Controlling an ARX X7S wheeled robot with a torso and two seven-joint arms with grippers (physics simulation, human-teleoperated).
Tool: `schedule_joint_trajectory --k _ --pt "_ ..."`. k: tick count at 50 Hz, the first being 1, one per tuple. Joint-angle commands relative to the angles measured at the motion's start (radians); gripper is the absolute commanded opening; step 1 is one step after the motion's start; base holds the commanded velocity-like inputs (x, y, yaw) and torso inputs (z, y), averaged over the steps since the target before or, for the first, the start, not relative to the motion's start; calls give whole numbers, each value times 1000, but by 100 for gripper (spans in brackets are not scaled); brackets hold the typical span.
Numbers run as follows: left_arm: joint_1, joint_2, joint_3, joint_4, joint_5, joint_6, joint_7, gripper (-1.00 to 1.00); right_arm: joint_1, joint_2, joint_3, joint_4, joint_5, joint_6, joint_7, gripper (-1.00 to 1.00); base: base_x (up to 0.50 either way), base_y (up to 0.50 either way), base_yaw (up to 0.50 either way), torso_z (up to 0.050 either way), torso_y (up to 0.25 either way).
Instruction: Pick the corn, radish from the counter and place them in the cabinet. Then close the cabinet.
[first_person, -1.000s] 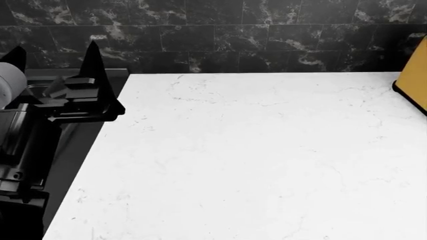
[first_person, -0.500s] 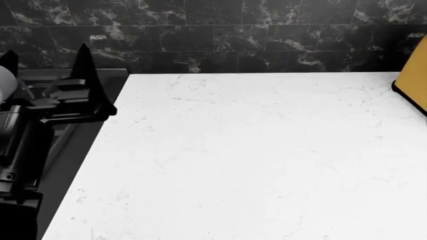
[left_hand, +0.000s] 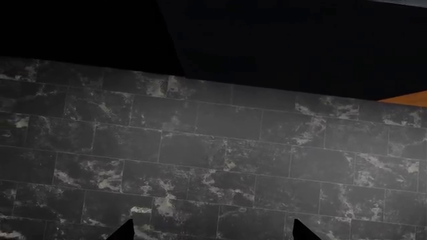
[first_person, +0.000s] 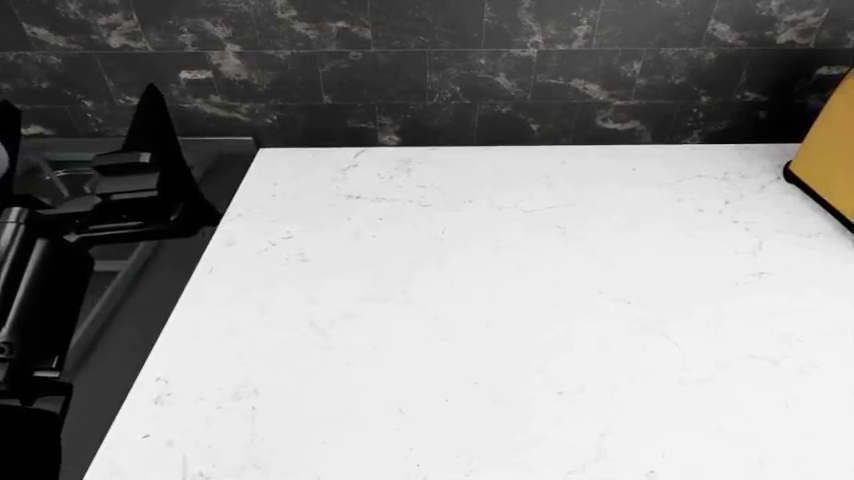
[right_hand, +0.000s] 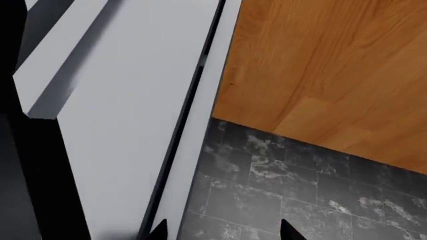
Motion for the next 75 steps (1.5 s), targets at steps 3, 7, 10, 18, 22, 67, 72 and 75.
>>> schedule_joint_trajectory --k 3,7,10,18,22,67,72,75 --pt "-1 -6 0 -2 -5 7 -2 100 -8 -549 -155 140 90 -12 -15 100 41 15 39 14 0" --pt "4 -9 -2 -2 -6 10 0 100 38 -549 -147 114 139 -12 -38 100 42 15 39 15 0" --pt "6 -10 -2 -2 -5 13 2 100 66 -461 -118 -62 145 13 47 100 42 14 38 15 0" --pt "-6 -6 17 6 -6 8 -10 100 25 -79 -12 -759 197 79 403 100 27 15 37 12 0" --pt "-11 -2 32 9 0 5 -11 100 15 0 21 -903 219 71 450 100 0 0 0 0 0" --pt "41 -33 12 -5 25 45 17 100 -19 -548 70 309 146 -54 -171 100 0 0 1 1 0" --pt "48 -40 7 -9 28 48 21 100 -45 -549 -47 340 275 -77 -170 100 0 0 0 0 0" --pt "59 -48 -2 -16 37 54 31 100 -50 -549 -108 354 327 -83 -169 100 0 0 0 0 0"
